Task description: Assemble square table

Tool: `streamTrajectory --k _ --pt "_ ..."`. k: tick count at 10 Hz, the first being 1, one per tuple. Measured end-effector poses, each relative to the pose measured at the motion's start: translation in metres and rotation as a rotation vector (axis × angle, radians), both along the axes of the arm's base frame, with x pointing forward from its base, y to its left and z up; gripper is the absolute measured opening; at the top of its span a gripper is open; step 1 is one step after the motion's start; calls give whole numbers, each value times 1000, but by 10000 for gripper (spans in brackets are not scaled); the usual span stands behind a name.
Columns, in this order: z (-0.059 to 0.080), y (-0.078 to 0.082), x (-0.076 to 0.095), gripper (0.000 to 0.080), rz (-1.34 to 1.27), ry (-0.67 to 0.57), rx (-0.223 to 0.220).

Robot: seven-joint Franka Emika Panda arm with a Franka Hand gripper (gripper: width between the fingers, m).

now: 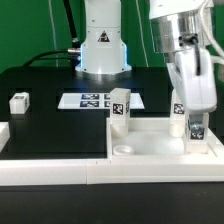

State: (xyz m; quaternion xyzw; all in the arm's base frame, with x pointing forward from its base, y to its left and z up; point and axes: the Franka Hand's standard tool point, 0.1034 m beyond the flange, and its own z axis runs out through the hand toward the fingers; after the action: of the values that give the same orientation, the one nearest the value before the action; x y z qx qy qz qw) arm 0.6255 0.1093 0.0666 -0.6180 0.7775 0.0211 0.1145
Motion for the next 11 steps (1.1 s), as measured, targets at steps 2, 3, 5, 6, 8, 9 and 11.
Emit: streamTrajectory --k 2,3,5,6,8,9,11 --pt "0 1 1 290 -262 36 75" --pt "0 1 2 290 -385 45 103" --pt "1 2 2 290 -478 60 119" --pt "0 4 2 290 -487 64 120" --pt "0 6 1 290 -437 55 109" --pt "0 6 1 290 -404 50 102" --pt "1 13 1 600 -32 -14 23"
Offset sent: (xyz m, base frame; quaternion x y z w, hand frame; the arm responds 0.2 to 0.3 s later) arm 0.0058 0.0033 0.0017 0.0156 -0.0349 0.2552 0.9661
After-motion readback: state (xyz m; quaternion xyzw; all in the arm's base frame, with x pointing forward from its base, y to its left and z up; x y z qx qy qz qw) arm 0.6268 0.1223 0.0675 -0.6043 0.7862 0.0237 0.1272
